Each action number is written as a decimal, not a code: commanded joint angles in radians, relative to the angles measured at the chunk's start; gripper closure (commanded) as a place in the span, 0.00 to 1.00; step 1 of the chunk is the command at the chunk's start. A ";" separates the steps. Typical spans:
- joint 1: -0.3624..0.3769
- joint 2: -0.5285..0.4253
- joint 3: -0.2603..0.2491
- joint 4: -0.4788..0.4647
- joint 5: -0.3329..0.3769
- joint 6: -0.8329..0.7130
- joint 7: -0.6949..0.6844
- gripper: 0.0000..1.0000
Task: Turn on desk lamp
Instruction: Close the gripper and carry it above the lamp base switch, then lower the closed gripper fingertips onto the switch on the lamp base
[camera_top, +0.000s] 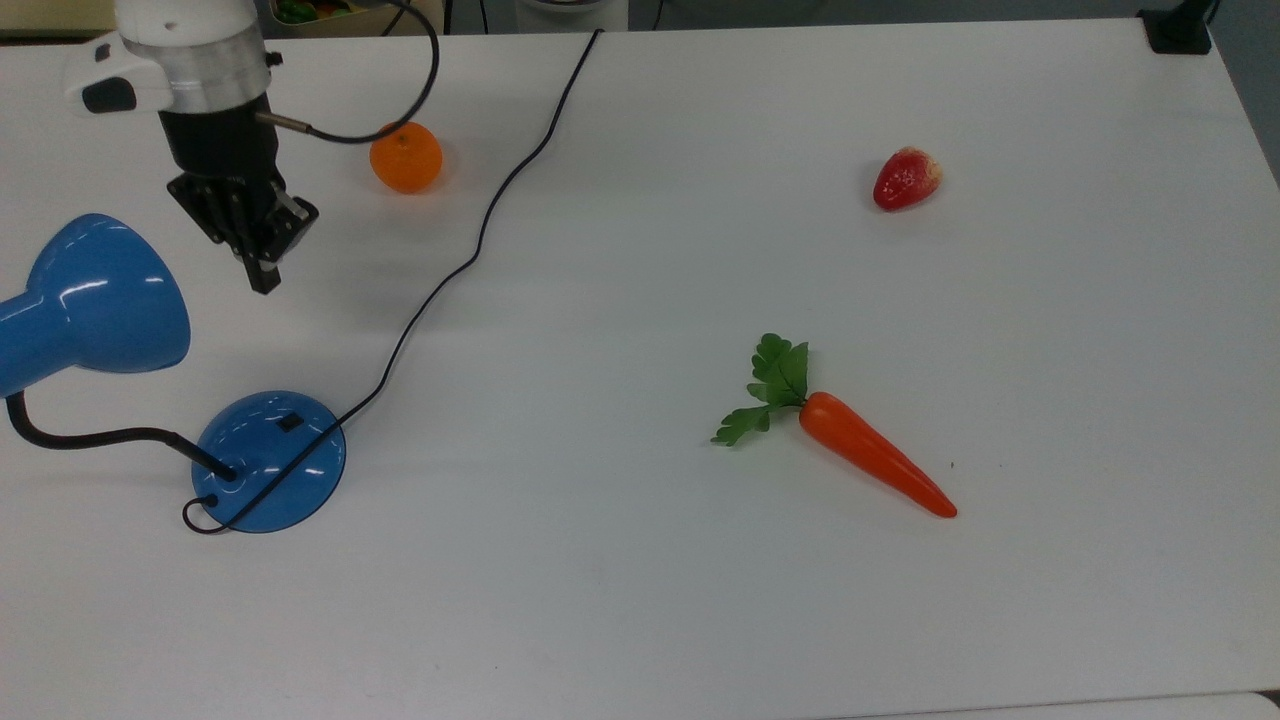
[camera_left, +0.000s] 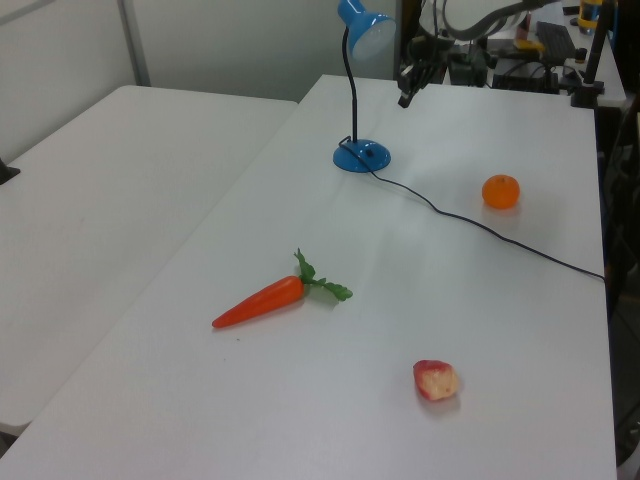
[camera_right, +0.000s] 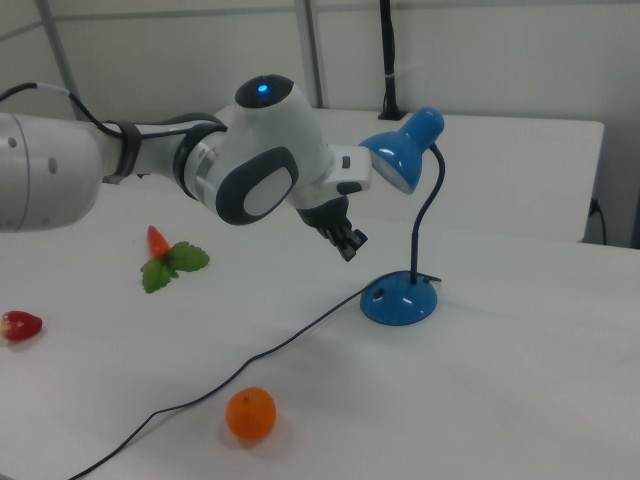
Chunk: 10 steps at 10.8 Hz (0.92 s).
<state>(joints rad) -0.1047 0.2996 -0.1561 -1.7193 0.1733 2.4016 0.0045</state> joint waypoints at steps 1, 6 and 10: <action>0.037 0.035 -0.007 -0.049 0.015 0.175 0.103 0.98; 0.074 0.102 -0.008 -0.092 0.014 0.343 0.141 0.98; 0.072 0.147 -0.008 -0.079 0.008 0.401 0.173 0.99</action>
<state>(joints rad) -0.0438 0.4358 -0.1556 -1.7975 0.1734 2.7710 0.1551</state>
